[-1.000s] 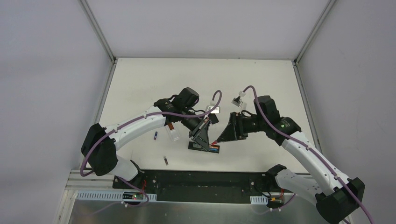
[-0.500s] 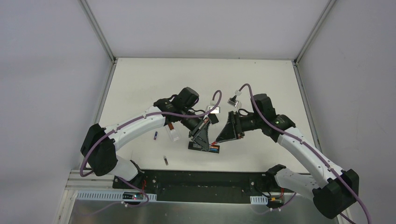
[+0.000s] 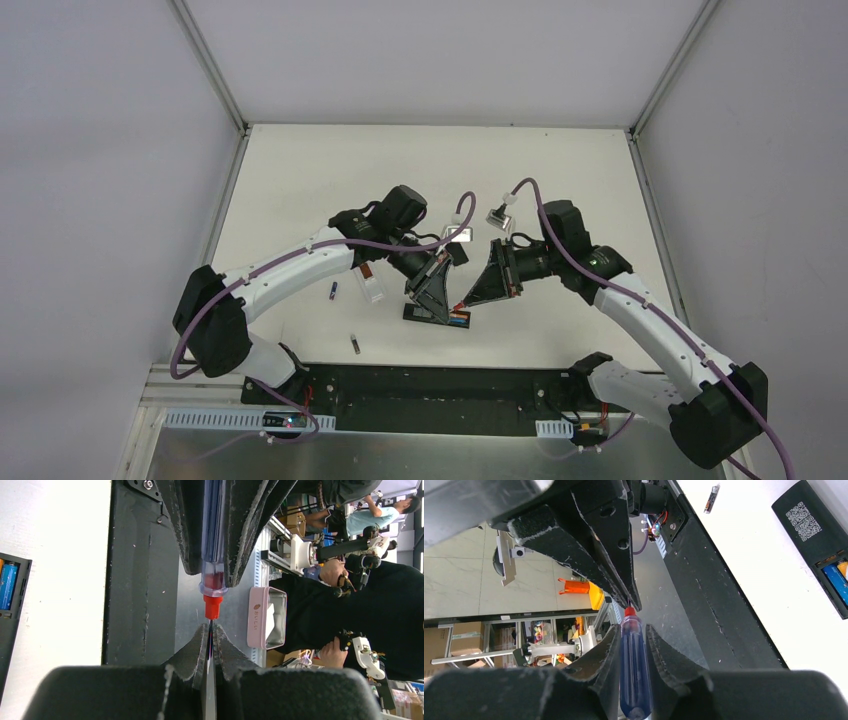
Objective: Unload the batteries from the remote control
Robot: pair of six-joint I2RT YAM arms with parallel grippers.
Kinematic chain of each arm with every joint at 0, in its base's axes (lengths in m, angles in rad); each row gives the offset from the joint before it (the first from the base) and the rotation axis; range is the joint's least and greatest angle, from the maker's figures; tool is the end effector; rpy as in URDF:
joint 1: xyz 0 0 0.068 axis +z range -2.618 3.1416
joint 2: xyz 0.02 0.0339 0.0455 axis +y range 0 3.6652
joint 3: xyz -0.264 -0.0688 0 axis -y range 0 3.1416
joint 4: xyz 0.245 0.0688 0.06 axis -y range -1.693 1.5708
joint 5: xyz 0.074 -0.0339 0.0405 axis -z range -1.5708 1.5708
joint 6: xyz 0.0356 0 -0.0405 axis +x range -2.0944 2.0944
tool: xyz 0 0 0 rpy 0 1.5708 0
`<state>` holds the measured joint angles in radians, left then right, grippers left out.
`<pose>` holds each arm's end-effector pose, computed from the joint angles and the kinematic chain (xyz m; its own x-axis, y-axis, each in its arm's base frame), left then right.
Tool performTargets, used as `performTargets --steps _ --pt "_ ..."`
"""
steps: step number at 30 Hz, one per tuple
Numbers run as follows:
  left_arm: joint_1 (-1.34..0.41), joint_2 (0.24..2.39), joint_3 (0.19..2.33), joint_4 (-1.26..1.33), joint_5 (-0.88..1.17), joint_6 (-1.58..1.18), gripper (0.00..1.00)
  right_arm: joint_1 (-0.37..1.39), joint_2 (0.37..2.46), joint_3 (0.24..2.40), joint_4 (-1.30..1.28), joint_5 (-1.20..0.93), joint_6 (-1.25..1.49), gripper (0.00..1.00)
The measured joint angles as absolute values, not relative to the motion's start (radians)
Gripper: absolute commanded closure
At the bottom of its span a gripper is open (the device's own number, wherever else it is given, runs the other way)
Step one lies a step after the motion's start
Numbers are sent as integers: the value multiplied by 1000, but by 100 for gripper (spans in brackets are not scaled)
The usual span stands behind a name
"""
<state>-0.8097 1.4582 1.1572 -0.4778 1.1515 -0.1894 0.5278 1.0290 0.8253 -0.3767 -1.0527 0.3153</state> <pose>0.1869 -0.2433 0.2983 -0.6157 0.5353 -0.5782 0.6387 -0.0908 -0.7641 0.1681 0.1338 0.2986 -0.7224 -0.2434 -0.6473 -0.6869 0.1445 0.7122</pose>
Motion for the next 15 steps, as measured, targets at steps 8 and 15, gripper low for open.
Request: performTargets --steps 8,15 --pt "-810 1458 1157 -477 1129 -191 45 528 1029 817 -371 -1052 314 100" --pt "-807 1444 1146 -476 853 -223 11 525 1026 797 -393 -922 320 100"
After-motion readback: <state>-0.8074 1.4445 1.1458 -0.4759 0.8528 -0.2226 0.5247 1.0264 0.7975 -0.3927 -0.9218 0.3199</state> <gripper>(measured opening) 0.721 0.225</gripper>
